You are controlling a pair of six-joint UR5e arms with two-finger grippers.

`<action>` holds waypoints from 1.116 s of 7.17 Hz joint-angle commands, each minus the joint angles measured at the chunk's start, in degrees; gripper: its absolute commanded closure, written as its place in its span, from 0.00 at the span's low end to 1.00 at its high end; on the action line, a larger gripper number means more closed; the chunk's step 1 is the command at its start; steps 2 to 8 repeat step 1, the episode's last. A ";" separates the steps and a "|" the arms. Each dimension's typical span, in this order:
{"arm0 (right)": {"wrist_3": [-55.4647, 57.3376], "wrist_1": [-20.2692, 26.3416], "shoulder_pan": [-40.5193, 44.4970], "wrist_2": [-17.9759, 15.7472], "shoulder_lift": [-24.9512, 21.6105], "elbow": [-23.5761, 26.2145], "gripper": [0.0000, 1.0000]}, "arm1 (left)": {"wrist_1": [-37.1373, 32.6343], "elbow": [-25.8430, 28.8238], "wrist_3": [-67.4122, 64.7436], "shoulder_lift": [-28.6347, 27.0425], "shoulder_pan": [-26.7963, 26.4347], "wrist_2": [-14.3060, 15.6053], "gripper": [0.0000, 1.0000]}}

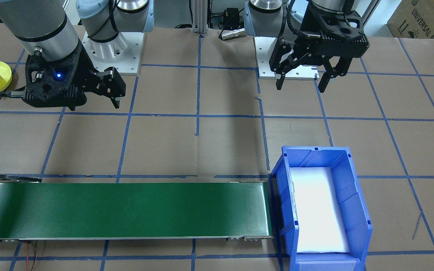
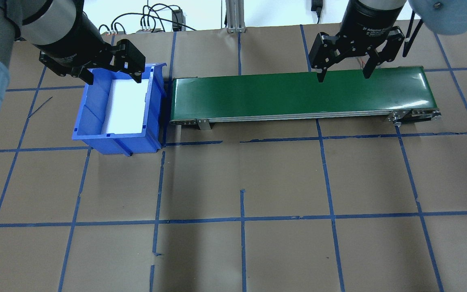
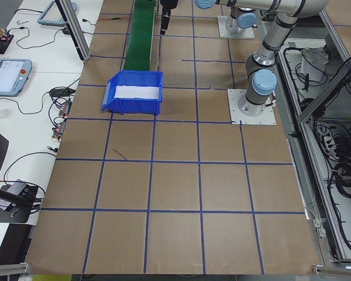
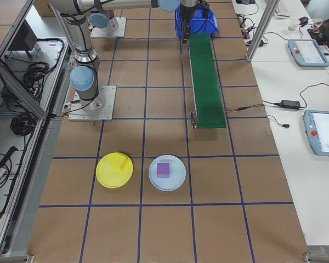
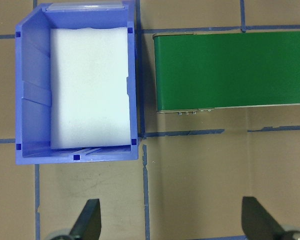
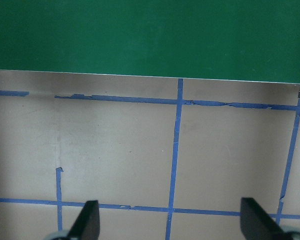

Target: Move block left to right into plate

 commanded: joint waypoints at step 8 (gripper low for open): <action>-0.07 0.19 -0.43 0.10 -0.04 0.43 0.00 | 0.06 0.01 -0.07 0.04 -0.09 0.09 0.00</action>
